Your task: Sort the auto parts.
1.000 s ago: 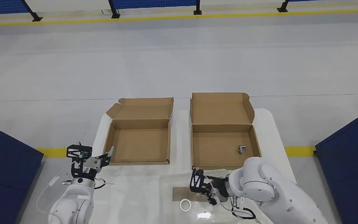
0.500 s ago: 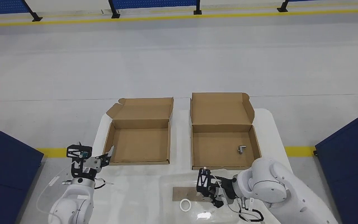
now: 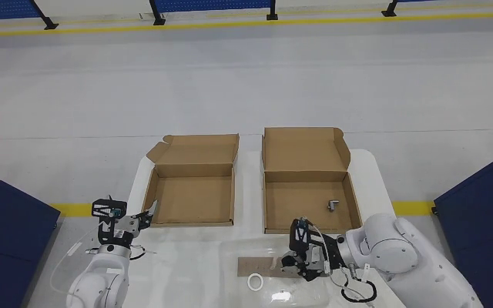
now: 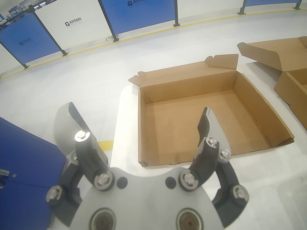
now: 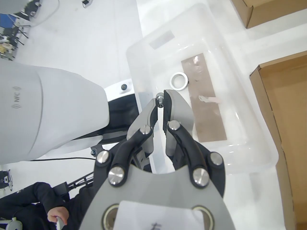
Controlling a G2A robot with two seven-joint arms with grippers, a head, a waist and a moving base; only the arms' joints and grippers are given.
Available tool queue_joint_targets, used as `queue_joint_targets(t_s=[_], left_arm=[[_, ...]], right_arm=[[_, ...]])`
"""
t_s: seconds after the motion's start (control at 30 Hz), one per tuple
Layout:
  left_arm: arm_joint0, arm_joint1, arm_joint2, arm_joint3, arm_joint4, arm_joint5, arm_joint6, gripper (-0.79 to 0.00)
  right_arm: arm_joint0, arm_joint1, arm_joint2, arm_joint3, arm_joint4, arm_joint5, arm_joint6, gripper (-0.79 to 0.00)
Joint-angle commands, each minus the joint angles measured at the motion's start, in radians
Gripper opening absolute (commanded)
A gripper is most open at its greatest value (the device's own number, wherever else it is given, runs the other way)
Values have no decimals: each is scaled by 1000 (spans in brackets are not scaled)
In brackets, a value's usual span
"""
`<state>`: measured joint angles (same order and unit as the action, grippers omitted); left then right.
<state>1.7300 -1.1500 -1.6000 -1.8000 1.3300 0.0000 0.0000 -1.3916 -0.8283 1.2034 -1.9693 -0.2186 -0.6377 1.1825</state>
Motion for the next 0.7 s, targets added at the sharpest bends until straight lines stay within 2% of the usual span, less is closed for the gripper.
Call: queue_joint_targets(t_s=[0.0,0.2,0.67], left_arm=[[0,0,0,0,0,0,0,0],[0,0,0,0,0,0,0,0],[0,0,0,0,0,0,0,0]], right_arm=[[-7,20,14,3,50,-15,-14,-785],[-24,87,50,39,170,-72,-72,-785],[-24,87,50,39,170,-72,-72,-785]])
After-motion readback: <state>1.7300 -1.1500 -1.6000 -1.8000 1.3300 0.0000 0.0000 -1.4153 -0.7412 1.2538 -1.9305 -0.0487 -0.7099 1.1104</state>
